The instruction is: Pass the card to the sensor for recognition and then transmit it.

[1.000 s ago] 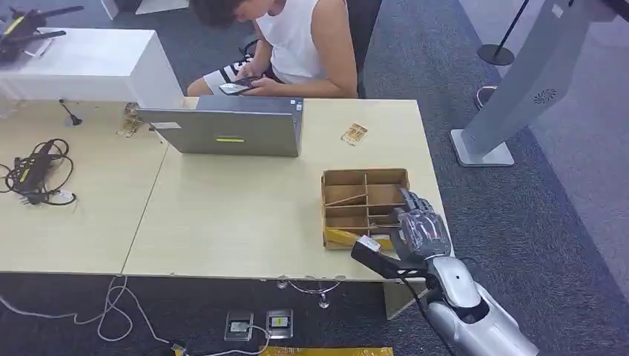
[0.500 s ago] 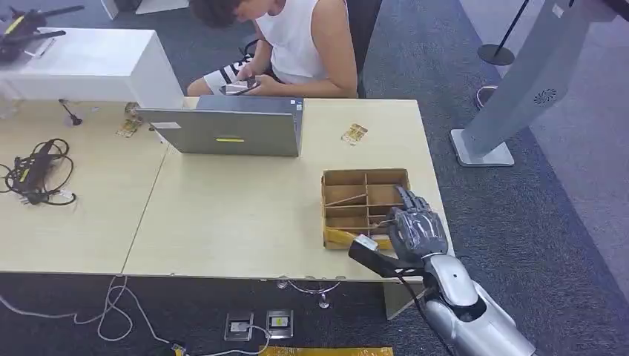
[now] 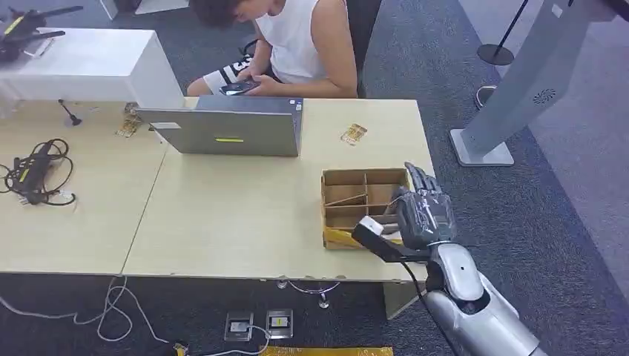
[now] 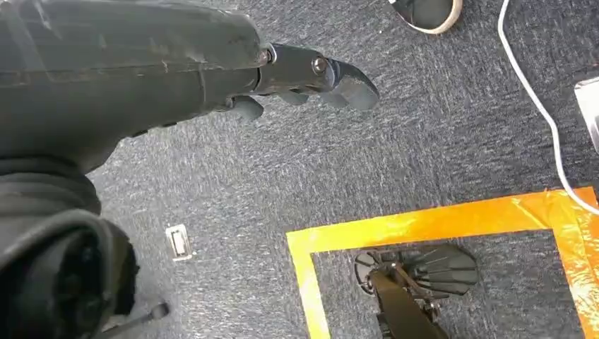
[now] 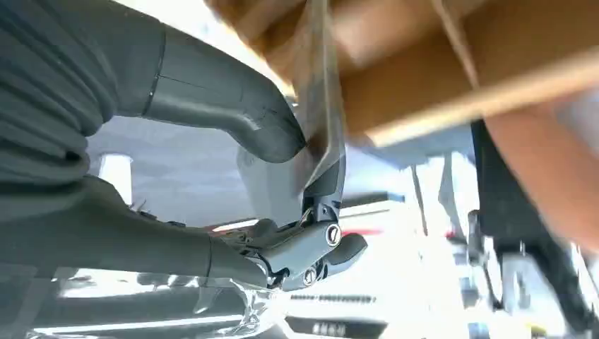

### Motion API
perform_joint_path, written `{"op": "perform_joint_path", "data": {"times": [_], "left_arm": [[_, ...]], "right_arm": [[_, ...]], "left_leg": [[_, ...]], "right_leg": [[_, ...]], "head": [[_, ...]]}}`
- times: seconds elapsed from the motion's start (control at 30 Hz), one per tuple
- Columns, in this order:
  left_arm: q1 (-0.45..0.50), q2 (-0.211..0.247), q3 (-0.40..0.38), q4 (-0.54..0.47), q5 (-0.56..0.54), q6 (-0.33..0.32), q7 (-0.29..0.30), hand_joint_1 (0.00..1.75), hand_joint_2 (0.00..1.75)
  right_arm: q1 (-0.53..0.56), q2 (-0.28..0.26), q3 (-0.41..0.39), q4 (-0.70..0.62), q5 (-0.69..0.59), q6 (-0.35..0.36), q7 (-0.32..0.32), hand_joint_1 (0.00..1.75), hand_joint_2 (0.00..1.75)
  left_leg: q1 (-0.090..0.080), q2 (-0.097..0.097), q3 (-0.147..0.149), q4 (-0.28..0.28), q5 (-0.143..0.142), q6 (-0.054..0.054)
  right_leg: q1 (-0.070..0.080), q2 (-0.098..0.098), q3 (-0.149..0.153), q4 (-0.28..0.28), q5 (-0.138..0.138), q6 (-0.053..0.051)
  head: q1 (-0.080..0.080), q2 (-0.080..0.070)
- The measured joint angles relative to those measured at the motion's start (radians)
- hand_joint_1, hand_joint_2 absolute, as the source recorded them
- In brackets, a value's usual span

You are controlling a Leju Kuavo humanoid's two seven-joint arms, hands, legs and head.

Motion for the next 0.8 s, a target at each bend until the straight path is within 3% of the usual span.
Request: {"op": "perform_joint_path", "data": {"times": [0.2,0.4,0.8], "left_arm": [[-0.005,-0.002,-0.007,0.0,-0.001,0.0,-0.004,0.0,0.0],[-0.042,-0.004,-0.018,-0.002,-0.013,0.0,-0.002,0.0,0.0],[-0.049,-0.008,-0.024,-0.007,-0.019,0.0,-0.001,0.0,0.0]], "right_arm": [[-0.059,0.002,-0.043,-0.088,0.008,-0.023,0.008,1.75,1.75],[-0.132,0.002,-0.062,-0.178,0.005,0.01,0.031,1.75,1.75],[-0.142,0.002,-0.077,-0.25,0.005,0.02,0.038,1.75,1.75]], "left_leg": [[0.0,0.0,0.001,0.0,0.0,0.0],[0.0,0.0,0.001,0.0,0.0,0.0],[0.0,0.0,0.001,0.0,0.0,0.0]], "right_leg": [[0.0,0.0,0.001,0.0,0.0,0.0],[0.0,0.0,0.001,0.0,0.0,0.0],[0.0,0.0,0.001,0.0,0.0,0.0]], "head": [[0.0,0.0],[0.0,0.0],[0.0,0.0]]}}
